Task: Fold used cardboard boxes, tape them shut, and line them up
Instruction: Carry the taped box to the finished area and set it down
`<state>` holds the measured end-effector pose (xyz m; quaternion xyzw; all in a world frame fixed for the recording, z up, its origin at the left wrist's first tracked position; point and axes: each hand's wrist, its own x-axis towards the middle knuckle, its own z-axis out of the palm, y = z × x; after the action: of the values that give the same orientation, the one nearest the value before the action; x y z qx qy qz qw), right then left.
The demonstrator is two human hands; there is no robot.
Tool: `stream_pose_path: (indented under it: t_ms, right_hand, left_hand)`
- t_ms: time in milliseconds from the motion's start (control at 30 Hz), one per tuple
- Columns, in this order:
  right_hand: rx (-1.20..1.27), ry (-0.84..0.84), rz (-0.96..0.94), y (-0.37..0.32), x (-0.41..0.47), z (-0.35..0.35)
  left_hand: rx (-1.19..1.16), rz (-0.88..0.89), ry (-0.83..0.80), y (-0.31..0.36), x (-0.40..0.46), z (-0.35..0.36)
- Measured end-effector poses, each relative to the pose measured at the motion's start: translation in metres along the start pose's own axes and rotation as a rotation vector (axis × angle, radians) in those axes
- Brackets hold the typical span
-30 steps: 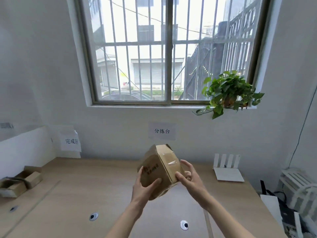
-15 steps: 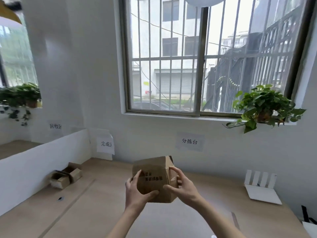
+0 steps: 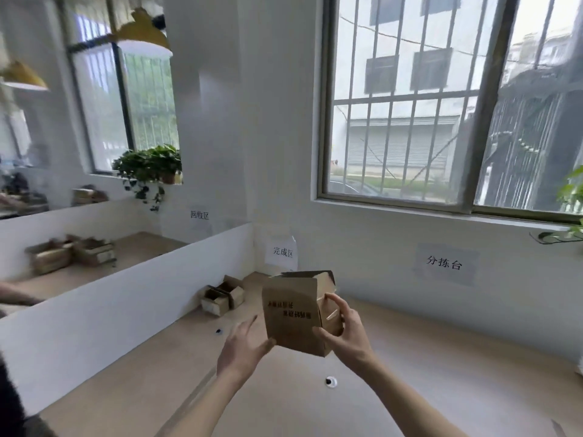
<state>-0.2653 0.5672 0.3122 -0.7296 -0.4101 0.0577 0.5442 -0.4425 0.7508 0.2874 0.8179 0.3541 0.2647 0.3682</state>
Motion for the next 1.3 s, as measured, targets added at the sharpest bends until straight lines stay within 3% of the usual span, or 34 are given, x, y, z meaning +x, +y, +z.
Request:
stream_pose_path:
  t_ms: [300,667,1000,1300]
  right_hand:
    - [0.024,-0.125,0.011,0.000,0.062,0.158]
    - [0.053,-0.189,0.072,0.069,0.207,0.328]
    - [-0.016,-0.231,0.147,0.122,0.305,0.429]
    - [-0.092,-0.200,0.261,0.208,0.352,0.526]
  left_hand:
    - [0.252,-0.134,0.032,-0.115,0.053,-0.089]
    - [0.363,-0.215,-0.046,-0.238,0.222,-0.129]
    - [0.293,-0.239,-0.155,-0.320,0.359,-0.119]
    - [0.287,-0.262,-0.365,-0.446,0.467,-0.081]
